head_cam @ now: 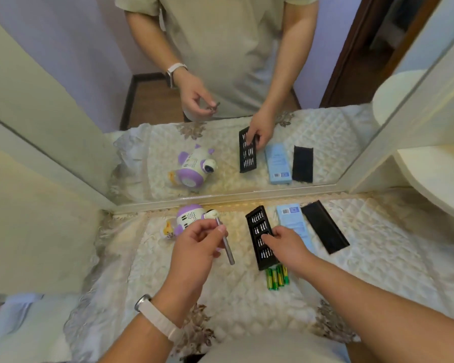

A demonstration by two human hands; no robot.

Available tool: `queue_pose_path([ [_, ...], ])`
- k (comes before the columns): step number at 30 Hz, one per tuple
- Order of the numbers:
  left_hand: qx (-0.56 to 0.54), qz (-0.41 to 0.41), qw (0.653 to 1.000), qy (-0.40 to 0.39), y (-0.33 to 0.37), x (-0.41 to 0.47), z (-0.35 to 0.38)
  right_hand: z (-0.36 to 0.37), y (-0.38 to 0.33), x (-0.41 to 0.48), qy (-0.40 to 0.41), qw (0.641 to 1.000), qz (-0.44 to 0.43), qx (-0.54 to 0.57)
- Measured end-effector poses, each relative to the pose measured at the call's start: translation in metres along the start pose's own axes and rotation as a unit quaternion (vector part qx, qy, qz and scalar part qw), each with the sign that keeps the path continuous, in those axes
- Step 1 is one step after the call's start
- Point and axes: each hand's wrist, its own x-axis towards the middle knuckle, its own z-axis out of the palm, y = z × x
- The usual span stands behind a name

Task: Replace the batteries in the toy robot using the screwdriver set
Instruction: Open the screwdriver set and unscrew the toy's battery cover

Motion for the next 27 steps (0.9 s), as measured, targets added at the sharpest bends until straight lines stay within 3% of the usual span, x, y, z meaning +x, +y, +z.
queue_pose_path([
  [10,0.008,-0.013,0.997,-0.08,-0.005,0.045,-0.068,0.043,-0.012,0.038,0.042,0.994,0.05,-0.082],
  [14,0.015,-0.017,0.993,-0.112,-0.001,0.06,-0.07,0.048,-0.009,0.042,0.069,0.98,0.078,-0.17],
  [19,0.044,-0.012,0.988,-0.145,0.002,0.073,-0.06,0.044,-0.014,0.041,0.099,0.969,0.122,-0.19],
  [22,0.056,-0.009,0.988,-0.143,0.003,0.074,-0.053,0.04,-0.019,0.033,0.125,0.975,0.121,-0.135],
  [27,0.055,-0.003,0.991,-0.12,0.008,0.059,-0.045,0.031,-0.037,0.009,0.101,0.981,0.124,0.114],
])
